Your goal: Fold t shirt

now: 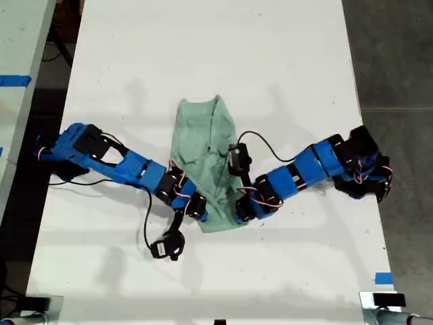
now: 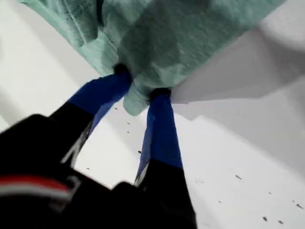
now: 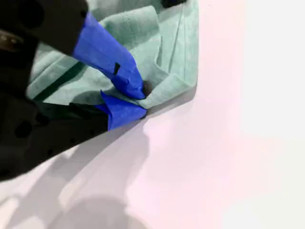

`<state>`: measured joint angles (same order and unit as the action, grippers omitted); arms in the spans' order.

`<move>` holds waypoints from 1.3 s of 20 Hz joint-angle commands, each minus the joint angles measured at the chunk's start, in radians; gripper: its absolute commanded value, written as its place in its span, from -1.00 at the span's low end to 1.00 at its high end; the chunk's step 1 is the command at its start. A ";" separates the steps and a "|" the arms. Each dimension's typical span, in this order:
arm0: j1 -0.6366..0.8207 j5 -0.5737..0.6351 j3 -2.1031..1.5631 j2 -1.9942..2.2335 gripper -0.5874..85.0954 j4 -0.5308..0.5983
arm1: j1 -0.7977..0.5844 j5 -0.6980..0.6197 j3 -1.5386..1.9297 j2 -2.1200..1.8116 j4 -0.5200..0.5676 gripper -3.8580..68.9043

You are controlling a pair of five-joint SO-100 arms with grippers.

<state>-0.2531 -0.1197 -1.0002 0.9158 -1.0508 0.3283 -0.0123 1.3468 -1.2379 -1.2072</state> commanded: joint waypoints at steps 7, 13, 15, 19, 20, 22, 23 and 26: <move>-0.055 0.089 0.020 0.179 -0.99 -0.069 | 0.020 -0.137 -0.402 0.002 -0.140 -0.83; 0.026 0.144 -0.061 0.552 -0.99 -0.218 | -0.152 -0.364 -0.482 -0.218 -0.218 -0.83; 0.121 0.156 -0.129 0.672 -0.99 -0.295 | -0.258 -0.446 -0.448 -0.305 -0.233 -0.83; 0.368 0.235 -0.287 0.827 -0.99 -0.368 | -0.506 -0.598 -0.383 -0.391 -0.262 -0.83; 0.436 0.264 -0.328 0.844 -0.99 -0.368 | -0.574 -0.641 -0.370 -0.390 -0.261 -0.83; 0.543 0.327 -0.379 0.844 -0.81 -0.359 | -0.696 -0.687 -0.301 -0.379 -0.216 -0.59; 0.584 0.357 -0.393 0.822 -0.66 -0.357 | -0.749 -0.716 -0.273 -0.359 -0.206 0.01; 0.698 0.407 -0.437 0.738 -0.52 -0.382 | -0.853 -0.765 -0.258 -0.270 -0.206 0.55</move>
<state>0.3743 0.2577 -1.4281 1.6567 -1.4251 -0.4801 -0.7332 1.0953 -1.5156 -1.4389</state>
